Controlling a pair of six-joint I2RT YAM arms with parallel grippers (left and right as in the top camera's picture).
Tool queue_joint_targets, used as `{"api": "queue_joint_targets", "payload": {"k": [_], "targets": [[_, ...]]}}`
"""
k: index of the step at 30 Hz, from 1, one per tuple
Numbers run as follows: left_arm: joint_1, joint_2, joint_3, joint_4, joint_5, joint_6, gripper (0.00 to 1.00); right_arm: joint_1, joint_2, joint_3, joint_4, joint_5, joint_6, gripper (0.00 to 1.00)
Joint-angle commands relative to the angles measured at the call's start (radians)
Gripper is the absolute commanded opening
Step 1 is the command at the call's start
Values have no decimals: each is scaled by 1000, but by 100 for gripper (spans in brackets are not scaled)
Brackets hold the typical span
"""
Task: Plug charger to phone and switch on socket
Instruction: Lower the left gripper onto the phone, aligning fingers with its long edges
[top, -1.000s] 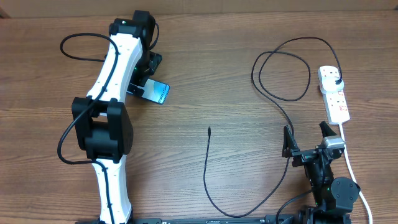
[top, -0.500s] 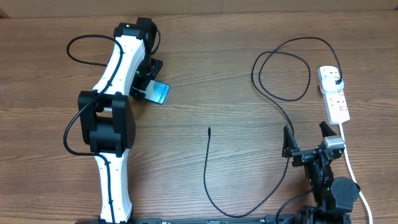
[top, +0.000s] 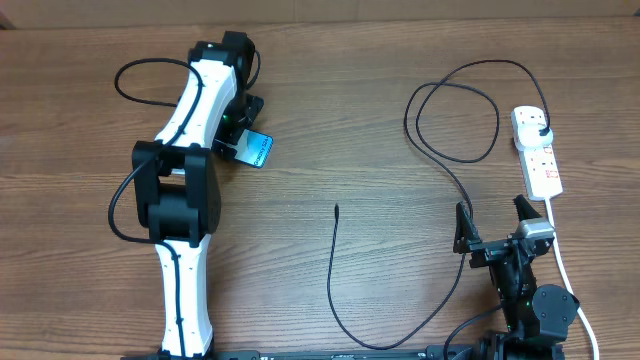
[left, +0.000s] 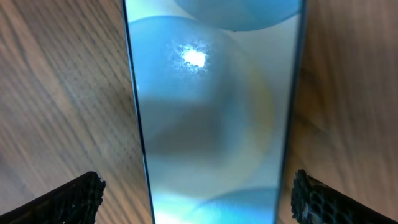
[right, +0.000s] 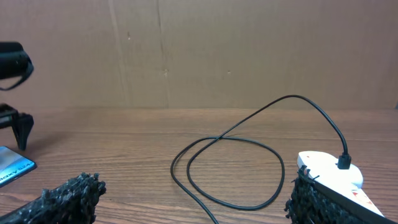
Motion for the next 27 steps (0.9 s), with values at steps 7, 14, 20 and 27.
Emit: {"api": "queue_joint_targets", "payload": {"k": [7,14,20,27], "targets": [[11,40,13,11,-4,-16,100,7,-8,-11,6,10,3,100],[29,40,13,11,-3,-6,100,7,-8,-11,6,10,4,100],[37,40,12,15,-1,-5,100,7,-8,-11,6,10,3,100],[37,40,12,44,40,25,100,7,-8,-11,6,10,3,100]]}}
